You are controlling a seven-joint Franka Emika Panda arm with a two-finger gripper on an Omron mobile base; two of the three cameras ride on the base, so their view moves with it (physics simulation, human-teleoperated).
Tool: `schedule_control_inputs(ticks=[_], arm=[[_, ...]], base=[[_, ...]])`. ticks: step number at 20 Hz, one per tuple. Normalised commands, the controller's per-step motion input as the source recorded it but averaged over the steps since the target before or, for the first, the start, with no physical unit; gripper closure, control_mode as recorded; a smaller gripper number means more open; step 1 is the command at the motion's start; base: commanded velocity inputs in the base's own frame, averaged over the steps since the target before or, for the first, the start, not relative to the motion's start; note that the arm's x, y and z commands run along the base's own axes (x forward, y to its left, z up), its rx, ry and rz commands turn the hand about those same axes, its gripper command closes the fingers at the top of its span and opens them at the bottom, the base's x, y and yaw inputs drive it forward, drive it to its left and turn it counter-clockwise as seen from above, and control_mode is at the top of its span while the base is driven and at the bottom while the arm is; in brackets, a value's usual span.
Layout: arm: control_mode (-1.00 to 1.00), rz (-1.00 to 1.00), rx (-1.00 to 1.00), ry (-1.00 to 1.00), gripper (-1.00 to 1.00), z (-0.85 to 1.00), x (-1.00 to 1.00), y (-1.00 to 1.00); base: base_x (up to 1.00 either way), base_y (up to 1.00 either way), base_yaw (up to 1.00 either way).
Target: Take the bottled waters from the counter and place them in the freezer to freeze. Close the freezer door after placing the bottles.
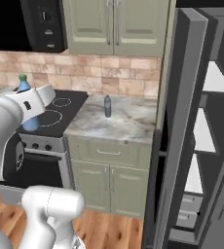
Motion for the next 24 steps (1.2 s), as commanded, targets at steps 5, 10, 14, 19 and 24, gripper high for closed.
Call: schedule_control_inputs(ticks=[5,10,14,19,24], arm=[[1.00,0.00,0.00,0.00,1.00,0.00,0.00,0.00],[1.00,0.00,0.00,0.00,1.00,0.00,0.00,0.00],[1.00,0.00,0.00,0.00,1.00,0.00,0.00,0.00],[1.00,0.00,0.00,0.00,1.00,0.00,0.00,0.00],[1.00,0.00,0.00,0.00,1.00,0.00,0.00,0.00]], base=[[-0.81,-0.22,0.00],[-1.00,-0.04,-0.09],[-1.00,-0.03,-0.14],[-0.90,-0.57,-0.28],[-0.50,-0.41,-0.59]])
